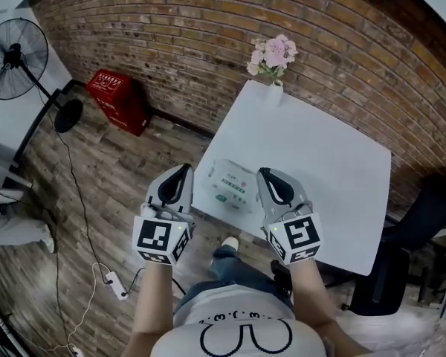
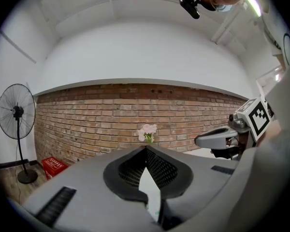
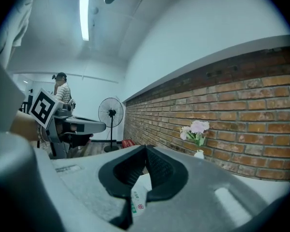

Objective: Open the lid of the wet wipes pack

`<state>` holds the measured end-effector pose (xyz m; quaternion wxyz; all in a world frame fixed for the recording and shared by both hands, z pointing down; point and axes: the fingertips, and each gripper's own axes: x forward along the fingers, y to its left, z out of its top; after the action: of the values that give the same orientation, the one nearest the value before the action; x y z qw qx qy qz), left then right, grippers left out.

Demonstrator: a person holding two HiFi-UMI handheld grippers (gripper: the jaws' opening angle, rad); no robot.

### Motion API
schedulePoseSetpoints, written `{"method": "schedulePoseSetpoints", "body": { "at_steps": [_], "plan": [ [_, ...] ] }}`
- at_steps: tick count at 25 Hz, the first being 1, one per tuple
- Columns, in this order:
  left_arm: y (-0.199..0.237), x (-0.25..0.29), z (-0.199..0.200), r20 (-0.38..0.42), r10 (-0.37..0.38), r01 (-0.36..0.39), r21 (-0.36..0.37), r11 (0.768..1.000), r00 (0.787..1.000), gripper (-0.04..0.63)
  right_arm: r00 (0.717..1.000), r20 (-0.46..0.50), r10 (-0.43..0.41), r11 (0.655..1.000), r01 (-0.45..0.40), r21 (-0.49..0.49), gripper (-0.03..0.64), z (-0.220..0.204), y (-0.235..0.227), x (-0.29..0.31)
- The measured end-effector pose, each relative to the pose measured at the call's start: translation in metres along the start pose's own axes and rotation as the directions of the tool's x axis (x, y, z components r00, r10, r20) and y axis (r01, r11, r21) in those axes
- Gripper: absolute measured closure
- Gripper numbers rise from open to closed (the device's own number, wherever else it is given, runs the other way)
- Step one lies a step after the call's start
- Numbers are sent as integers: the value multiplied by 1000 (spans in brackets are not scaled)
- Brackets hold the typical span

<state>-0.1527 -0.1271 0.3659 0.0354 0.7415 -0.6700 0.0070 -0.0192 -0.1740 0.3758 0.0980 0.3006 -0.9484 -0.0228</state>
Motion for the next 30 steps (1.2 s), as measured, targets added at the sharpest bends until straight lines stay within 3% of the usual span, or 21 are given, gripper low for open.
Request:
{"method": "schedulePoseSetpoints", "body": {
  "at_steps": [8,17,21,24,25,27,30],
  "plan": [
    [21,71,-18,-98,-77,76,-18,997,992,597,997,-41,-59,997,60,37,618,-9,-49,44],
    [34,94,-36,-152,-151,139,-87,986,977,594,989,-61,-136,986,141,89,618,-19,-61,53],
    [30,104,-38,-139,-245,226,-135,965,960,492,984,-92,-149,980,160,120,529,-27,-60,51],
    [26,108,-43,-147,-328,302,-173,938,933,357,986,-127,-109,978,129,166,349,-36,-52,52],
    [25,107,-47,-160,-354,327,-175,929,921,310,986,-133,-99,978,121,173,323,-39,-49,52],
    [19,105,-57,-200,-417,392,-154,907,887,284,986,-145,-87,979,111,169,307,-45,-43,52],
    [6,94,-79,-267,-527,520,-102,848,807,284,980,-195,-43,986,73,150,307,-58,-29,55]
  ]
}}
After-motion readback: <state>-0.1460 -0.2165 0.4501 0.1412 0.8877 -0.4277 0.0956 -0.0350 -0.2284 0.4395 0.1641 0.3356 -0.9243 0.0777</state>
